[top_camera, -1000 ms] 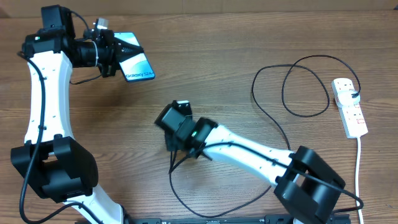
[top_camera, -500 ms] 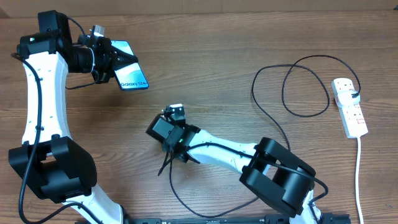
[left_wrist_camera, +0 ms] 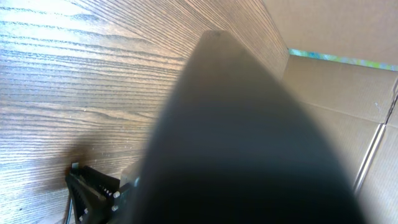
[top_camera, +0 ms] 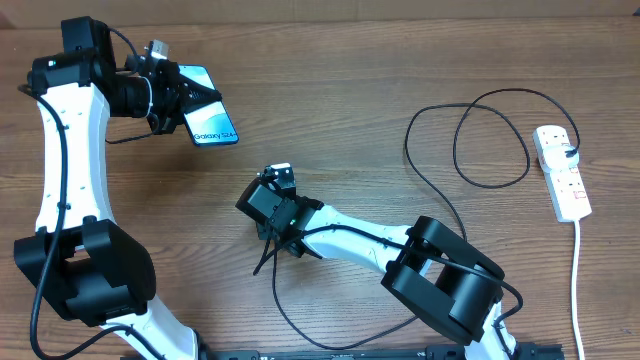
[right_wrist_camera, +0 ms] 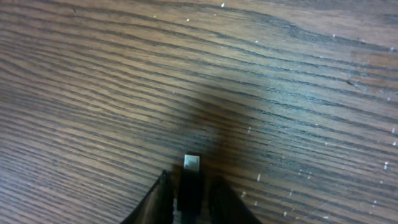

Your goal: Plug charger to phone and switch on socket

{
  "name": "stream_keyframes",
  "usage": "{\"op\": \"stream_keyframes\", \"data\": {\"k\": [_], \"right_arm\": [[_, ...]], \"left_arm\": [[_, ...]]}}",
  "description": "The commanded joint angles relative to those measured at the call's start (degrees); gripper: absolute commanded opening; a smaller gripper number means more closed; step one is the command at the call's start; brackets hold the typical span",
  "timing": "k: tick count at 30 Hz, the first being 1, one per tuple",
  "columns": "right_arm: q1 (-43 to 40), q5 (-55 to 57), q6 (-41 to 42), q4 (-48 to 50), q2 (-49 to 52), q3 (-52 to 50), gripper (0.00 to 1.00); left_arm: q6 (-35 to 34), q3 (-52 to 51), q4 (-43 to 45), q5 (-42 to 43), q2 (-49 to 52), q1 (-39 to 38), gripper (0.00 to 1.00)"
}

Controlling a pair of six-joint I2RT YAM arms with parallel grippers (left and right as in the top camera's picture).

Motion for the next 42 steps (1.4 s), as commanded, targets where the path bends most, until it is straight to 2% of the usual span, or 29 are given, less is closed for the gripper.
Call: {"op": "stream_keyframes", "data": {"k": [1,5,12,14,19,23,26,32,35,38,42], "right_arm": [[0.1,-0.5,-0.9,-0.3,1.6,0.2,0.13],[0.1,-0.5,-0.9,-1.7,1.6,0.2,0.04],[0.0,-0.1,-1.3,-2.7,1.4,0.2,0.04],[-0.1,1.1,-5.0,-3.0,1.2,0.3,0.03],[-1.9,-1.6,-6.0,-9.1,-4.9,2.1,0.03],[-5.7,-12.7,-11.8,-8.6,-11.8,2.1,0.03],[-10.1,-25.2,-15.2,-7.6,-16.3,2.1,0.04],[-21.4,-59.1,-24.2,-5.4,-19.7,2.1,0.04],[-26.7,-76.4,-30.6,-5.0,-19.7,1.9,0.04],[-28.9,-85.0,-33.5,-5.0,-19.7,1.9,0.04],[-29.2,-89.1,-35.2,-5.0,-19.7,1.9,0.04]], "left_arm": [[1.3,0.9,-0.2,1.0,0.1,-0.2,0.04],[1.3,0.9,-0.7,1.0,0.1,0.1,0.04],[1.3,0.9,-0.9,1.5,0.1,0.1,0.04],[1.3,0.9,-1.0,1.4,0.1,0.1,0.04],[1.6,0.9,-0.6,4.3,0.1,0.1,0.04],[2.7,0.9,1.2,10.3,0.1,0.1,0.04],[2.8,0.9,2.5,14.1,0.1,0.1,0.04],[3.9,0.9,6.9,21.0,0.1,0.0,0.04],[5.9,0.9,10.9,29.9,0.1,-0.1,0.04],[5.8,0.9,14.0,35.1,0.1,-0.1,0.04],[6.1,0.9,15.3,35.3,0.1,-0.9,0.04]]}}
